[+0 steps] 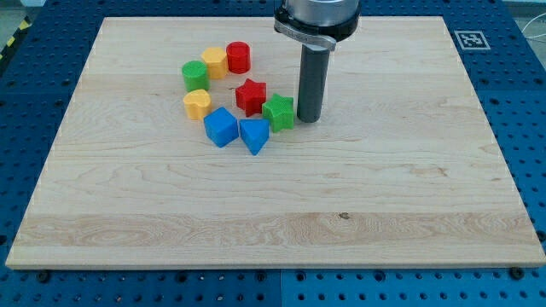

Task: Point your arm at green star

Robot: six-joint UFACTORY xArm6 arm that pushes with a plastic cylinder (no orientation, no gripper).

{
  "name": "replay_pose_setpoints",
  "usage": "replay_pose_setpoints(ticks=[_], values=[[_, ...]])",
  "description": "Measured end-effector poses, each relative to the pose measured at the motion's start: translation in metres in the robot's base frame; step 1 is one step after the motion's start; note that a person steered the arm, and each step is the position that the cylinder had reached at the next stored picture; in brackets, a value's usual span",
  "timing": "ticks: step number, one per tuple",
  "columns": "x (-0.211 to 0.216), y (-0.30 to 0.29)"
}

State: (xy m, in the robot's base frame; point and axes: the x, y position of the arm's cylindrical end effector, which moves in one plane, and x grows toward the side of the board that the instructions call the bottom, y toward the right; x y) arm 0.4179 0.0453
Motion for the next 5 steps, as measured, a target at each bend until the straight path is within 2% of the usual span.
replay_pose_setpoints(ticks=[5], values=[[-0.022, 0.0]])
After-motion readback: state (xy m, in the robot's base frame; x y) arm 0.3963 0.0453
